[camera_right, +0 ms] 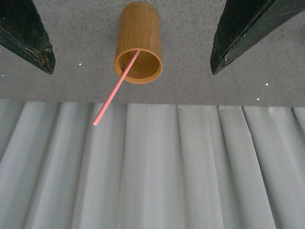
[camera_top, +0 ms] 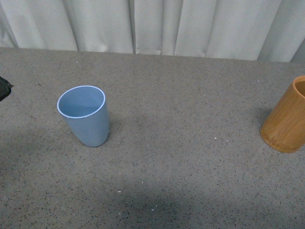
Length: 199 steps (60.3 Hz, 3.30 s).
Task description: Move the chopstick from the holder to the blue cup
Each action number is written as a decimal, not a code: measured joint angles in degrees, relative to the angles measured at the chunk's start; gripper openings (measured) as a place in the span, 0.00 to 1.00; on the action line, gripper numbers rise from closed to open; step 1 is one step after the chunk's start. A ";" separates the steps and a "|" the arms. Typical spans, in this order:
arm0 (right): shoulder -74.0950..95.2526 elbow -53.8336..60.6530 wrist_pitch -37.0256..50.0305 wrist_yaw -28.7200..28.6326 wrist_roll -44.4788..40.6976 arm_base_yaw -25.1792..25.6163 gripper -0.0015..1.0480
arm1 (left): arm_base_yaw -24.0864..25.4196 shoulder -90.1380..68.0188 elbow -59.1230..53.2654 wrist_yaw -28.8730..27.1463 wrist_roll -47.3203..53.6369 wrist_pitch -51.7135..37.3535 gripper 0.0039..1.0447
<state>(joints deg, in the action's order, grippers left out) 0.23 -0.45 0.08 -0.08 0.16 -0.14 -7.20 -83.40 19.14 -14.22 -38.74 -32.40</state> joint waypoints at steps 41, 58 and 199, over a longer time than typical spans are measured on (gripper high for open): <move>0.00 0.02 0.00 -0.02 -0.02 0.00 0.91 | -6.16 -12.39 10.93 0.94 -2.47 6.86 0.94; 0.00 0.00 0.00 0.00 0.00 0.00 0.91 | -6.43 -15.39 11.91 0.20 -2.75 7.39 0.94; 0.00 0.02 0.00 0.00 -0.02 0.00 0.91 | -22.51 -23.63 27.08 6.69 13.86 18.38 0.03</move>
<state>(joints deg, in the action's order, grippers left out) 0.23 -0.43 0.08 -0.08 0.14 -0.14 -29.71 -107.02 46.22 -7.53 -24.88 -14.02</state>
